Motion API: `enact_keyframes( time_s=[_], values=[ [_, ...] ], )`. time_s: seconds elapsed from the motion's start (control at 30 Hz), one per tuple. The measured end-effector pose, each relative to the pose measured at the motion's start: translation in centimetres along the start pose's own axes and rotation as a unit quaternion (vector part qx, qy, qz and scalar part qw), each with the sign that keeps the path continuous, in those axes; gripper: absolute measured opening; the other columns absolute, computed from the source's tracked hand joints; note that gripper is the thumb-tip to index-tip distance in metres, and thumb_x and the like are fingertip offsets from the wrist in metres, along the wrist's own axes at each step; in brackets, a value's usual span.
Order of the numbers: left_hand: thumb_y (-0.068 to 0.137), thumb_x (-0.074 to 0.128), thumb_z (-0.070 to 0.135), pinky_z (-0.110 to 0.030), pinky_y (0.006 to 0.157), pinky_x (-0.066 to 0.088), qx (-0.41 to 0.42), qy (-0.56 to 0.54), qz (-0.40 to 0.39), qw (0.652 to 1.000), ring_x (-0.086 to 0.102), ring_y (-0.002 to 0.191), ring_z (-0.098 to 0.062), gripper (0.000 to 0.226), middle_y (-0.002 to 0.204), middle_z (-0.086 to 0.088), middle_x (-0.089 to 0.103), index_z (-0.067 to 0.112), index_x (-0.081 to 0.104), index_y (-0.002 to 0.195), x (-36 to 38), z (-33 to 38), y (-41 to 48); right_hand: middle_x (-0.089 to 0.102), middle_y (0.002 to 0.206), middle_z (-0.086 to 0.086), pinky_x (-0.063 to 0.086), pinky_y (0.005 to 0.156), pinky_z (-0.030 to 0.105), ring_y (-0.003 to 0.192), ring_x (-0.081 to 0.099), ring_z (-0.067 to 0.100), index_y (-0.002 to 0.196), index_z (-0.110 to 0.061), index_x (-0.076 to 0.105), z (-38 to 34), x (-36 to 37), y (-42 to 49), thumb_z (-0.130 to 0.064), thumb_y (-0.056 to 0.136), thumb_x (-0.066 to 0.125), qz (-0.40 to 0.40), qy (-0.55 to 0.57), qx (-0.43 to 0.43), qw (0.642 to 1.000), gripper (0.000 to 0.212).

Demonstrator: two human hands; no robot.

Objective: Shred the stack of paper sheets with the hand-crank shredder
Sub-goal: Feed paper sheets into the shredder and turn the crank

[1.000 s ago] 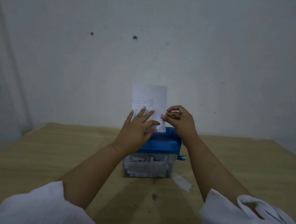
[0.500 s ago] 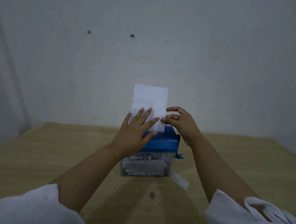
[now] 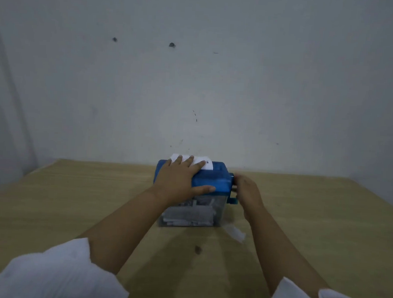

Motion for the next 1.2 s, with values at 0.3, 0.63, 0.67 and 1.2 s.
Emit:
enact_keyframes(
  time_s=[0.3,0.63,0.67,1.2],
  values=[
    [0.081,0.037,0.072,-0.044,0.116,0.013,-0.037,0.003,0.032,0.999,0.015,0.144,-0.029,0.081,0.157,-0.003,0.018,0.032,0.017,0.149,0.5,0.8,-0.2,0.051,0.061,-0.005,0.035,0.054,0.021,0.057,0.046,0.008,0.076,-0.007,0.06,1.7,-1.1,-4.1,-0.015,0.099,0.039,0.003,-0.184,-0.117,0.976,0.032],
    [0.083,0.039,0.071,-0.042,0.115,0.012,-0.033,-0.021,0.042,0.998,0.016,0.144,-0.028,0.069,0.157,-0.002,0.018,0.045,0.022,0.145,0.7,1.0,-0.8,0.049,0.076,0.0,0.04,0.061,0.011,0.064,0.047,0.001,0.102,-0.01,0.046,0.3,-2.2,-7.4,0.0,0.095,0.04,0.009,0.165,-0.174,0.971,0.013],
    [0.083,0.039,0.07,-0.042,0.115,0.012,-0.031,-0.029,0.043,0.998,0.016,0.144,-0.028,0.068,0.157,-0.003,0.018,0.046,0.023,0.144,0.7,0.9,-0.8,0.048,0.074,0.0,0.04,0.06,0.012,0.062,0.046,0.0,0.102,-0.011,0.045,0.3,-2.3,-7.3,0.001,0.095,0.04,0.003,0.179,-0.18,0.967,0.014],
    [0.082,0.041,0.07,-0.039,0.115,0.016,0.008,-0.028,0.049,0.998,0.019,0.144,-0.026,0.067,0.157,0.001,0.02,0.045,0.027,0.143,1.1,0.3,-0.3,0.048,0.081,-0.005,0.043,0.068,0.019,0.071,0.047,0.001,0.093,-0.02,0.046,1.0,-0.7,-7.0,-0.019,0.094,0.041,0.099,0.154,-0.322,0.929,0.005]
  ],
)
Point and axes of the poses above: each hand's wrist, its own y-axis towards the middle knuckle, its own x-axis out of the palm, z = x × y, the point moved 3 cm from there along y, towards the middle knuckle
